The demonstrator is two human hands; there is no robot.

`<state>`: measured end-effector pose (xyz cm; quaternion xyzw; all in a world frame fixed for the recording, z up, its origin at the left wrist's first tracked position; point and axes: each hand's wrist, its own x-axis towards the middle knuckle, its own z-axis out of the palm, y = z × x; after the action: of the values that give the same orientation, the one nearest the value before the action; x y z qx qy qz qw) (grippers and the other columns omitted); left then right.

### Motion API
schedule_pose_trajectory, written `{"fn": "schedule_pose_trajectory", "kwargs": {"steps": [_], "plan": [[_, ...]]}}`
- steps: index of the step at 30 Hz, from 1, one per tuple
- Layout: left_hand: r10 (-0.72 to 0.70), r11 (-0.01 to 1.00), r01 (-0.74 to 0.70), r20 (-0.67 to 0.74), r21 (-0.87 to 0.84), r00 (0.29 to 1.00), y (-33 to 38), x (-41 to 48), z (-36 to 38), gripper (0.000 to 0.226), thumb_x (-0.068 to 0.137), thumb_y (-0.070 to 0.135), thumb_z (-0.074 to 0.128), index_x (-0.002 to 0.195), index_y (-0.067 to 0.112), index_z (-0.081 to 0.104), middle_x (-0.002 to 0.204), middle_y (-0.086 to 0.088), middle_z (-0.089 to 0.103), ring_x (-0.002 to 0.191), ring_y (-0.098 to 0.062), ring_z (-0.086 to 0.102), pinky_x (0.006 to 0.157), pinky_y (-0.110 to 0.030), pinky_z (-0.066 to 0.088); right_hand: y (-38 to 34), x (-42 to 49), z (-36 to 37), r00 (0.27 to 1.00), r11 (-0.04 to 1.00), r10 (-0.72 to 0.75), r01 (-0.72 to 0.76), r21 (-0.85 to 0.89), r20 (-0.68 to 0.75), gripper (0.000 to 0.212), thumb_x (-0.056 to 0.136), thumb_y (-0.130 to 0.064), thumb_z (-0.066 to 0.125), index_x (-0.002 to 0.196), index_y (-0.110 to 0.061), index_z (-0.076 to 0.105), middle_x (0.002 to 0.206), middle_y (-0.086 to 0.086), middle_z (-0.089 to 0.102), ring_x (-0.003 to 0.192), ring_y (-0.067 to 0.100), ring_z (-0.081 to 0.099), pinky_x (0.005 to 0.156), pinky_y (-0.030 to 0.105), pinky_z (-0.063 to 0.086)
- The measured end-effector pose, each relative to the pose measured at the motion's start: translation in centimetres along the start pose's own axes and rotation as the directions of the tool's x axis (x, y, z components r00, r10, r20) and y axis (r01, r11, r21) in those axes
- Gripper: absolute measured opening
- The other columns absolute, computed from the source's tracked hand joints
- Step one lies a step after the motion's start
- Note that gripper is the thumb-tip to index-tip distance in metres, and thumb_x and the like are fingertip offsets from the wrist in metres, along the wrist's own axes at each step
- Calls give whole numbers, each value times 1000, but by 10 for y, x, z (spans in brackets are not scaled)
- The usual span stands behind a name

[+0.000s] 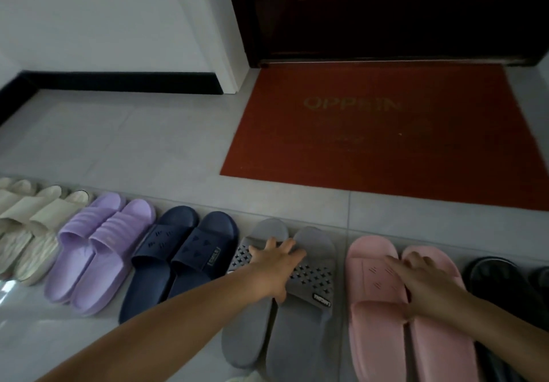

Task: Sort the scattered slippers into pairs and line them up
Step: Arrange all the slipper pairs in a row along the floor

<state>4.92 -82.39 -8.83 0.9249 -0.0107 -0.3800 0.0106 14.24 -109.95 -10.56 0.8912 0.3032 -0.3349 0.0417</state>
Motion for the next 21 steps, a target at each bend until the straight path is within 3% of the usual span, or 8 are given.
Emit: {"fn": "schedule_pose_trajectory", "kwargs": {"steps": [9, 12, 15, 18, 21], "plan": [[-19, 1000, 19, 1, 5, 1000, -1, 7, 2, 108, 59, 39, 84, 143, 32, 16, 148, 1, 14, 132, -40, 21, 93, -71, 34, -1, 2, 1, 1000, 1000, -11, 11, -16, 0, 115, 62, -51, 76, 148, -30, 3, 145, 10, 22, 131, 32, 27, 103, 45, 35], [24, 996, -23, -3, 90, 1000, 9, 11, 2, 122, 55, 59, 78, 147, 27, 5, 154, -4, 5, 139, -38, 10, 102, -72, 18, 17, -4, -3, 999, 998, -17, 20, -68, 41, 129, 53, -60, 76, 148, -27, -6, 150, 6, 18, 137, 29, 21, 111, 42, 25], [192, 981, -191, -67, 31, 979, 44, 21, -3, 132, 52, 74, 70, 148, 20, -3, 157, -8, -1, 144, -32, -1, 113, -62, 4, 40, -16, -3, 992, 992, 34, -19, -122, 123, 134, 54, -56, 79, 147, -28, -12, 156, 1, 7, 143, 27, 11, 114, 44, 21], [313, 948, -318, -162, -8, 936, 92, 36, -13, 118, 65, 66, 67, 149, 12, 3, 158, -11, 6, 144, -29, 9, 115, -50, 12, 46, -23, 4, 998, 989, 44, -36, -145, 50, 114, 66, -49, 74, 147, -32, -4, 149, 4, 22, 135, 28, 27, 105, 44, 36], [317, 948, -314, -173, 43, 932, 118, 48, -19, 96, 74, 45, 68, 145, 9, 16, 147, -14, 33, 133, -33, 35, 106, -48, 33, 44, -25, 9, 1000, 995, 27, -27, -99, -10, 94, 77, -43, 65, 147, -28, 5, 143, 7, 30, 129, 29, 32, 100, 44, 41]]}}
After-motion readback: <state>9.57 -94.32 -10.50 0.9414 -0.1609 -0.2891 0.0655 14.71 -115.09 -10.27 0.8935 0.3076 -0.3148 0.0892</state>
